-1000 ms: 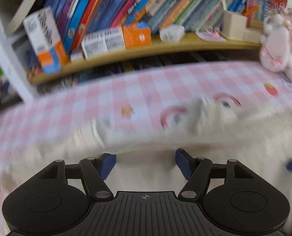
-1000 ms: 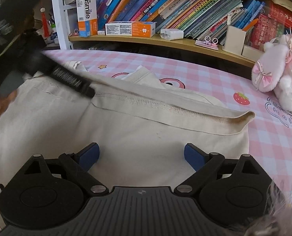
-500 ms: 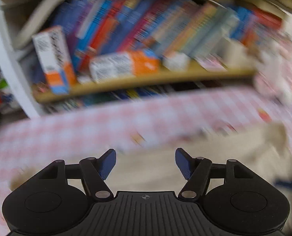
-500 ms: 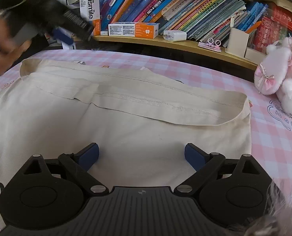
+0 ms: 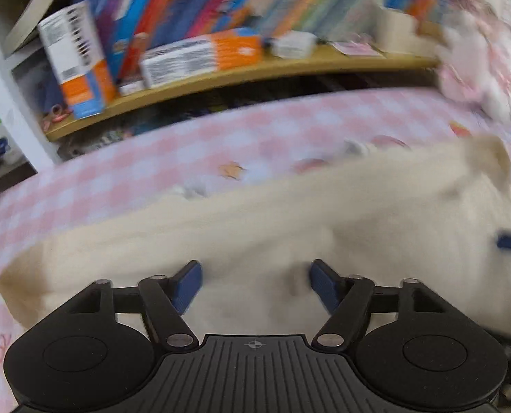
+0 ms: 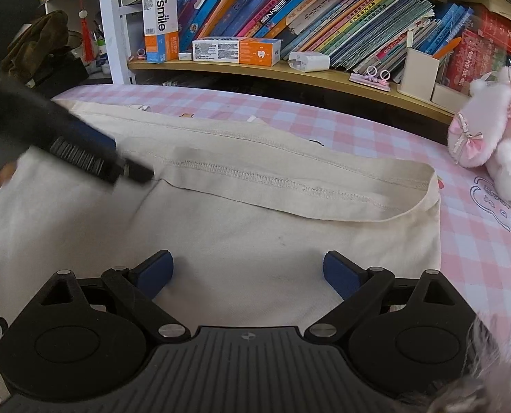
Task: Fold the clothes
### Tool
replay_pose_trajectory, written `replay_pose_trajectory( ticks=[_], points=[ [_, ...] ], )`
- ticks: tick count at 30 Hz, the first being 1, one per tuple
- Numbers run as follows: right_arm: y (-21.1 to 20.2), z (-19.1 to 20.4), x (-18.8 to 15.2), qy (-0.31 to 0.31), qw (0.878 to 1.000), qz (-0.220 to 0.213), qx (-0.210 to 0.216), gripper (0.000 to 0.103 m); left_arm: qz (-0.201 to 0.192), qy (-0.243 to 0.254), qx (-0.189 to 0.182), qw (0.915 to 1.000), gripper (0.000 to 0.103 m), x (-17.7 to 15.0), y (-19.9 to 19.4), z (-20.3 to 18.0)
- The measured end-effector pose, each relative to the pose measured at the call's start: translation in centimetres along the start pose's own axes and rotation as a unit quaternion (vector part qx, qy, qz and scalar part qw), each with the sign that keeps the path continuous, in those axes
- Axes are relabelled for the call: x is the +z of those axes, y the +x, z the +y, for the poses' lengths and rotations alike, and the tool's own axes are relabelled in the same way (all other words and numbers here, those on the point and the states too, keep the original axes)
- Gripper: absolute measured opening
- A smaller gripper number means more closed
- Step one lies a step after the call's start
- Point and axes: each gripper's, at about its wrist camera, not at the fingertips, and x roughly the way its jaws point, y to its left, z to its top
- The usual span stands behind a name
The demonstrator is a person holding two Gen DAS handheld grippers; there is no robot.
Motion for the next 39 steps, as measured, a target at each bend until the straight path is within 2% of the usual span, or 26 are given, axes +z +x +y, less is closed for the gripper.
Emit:
replay_pose_trajectory(
  ticks=[3,4,7,16,19,23,24,26,30,33,37,39],
  points=[
    [0.1,-0.1,0.3,-0.003,1.0,0.007,0.003,0.095,-0.013,-0.08,0.045,0.9956,0.072,1.9,-0.3,3.5],
    [0.2,-0.1,0.3,-0.004,1.0,0.009,0.005,0.095,-0.022,-0.111,0.035,0.9929,0.072,2.0,-1.0,4.6],
    [0.4,-0.1,0.7,-0.012,1.0,0.015,0.013,0.094,-0.033,-0.131,0.009,0.9908,0.073,0.2,-3.3,5.6],
    [2.8,-0.6,3.3,-0.045,0.998,0.013,0.041,0.092,0.006,-0.067,0.018,0.9976,0.073,-5.2,-5.3,4.6],
    [4.7,-1.1,5.4,-0.086,0.996,-0.013,0.019,0.092,0.02,-0.045,0.022,0.9986,0.073,-7.0,-5.9,4.3],
    [7.0,-2.9,9.4,-0.122,0.99,-0.045,-0.045,0.092,0.027,-0.026,0.025,0.999,0.073,-8.4,-6.5,3.9],
    [7.1,-3.3,10.0,-0.125,0.989,-0.05,-0.063,0.092,0.026,-0.023,0.027,0.999,0.073,-8.4,-6.4,3.9],
    [6.4,-4.5,10.6,-0.106,0.99,-0.06,-0.072,0.092,0.024,-0.019,0.031,0.9991,0.073,-8.4,-6.4,3.8],
    [3.7,-7.0,9.5,-0.047,0.995,-0.06,-0.066,0.092,0.015,-0.022,0.038,0.9989,0.073,-8.3,-6.5,4.6],
    [1.8,-8.5,7.6,-0.043,0.994,-0.047,-0.086,0.092,0.012,-0.021,0.052,0.9984,0.073,-8.0,-6.3,5.5],
    [0.7,-8.4,5.2,-0.098,0.99,-0.01,-0.097,0.092,0.014,-0.012,0.079,0.9967,0.073,-7.2,-5.3,6.7],
    [1.1,-7.5,4.5,-0.152,0.982,0.001,-0.112,0.092,0.013,-0.003,0.086,0.9962,0.073,-6.7,-4.9,6.7]
  ],
)
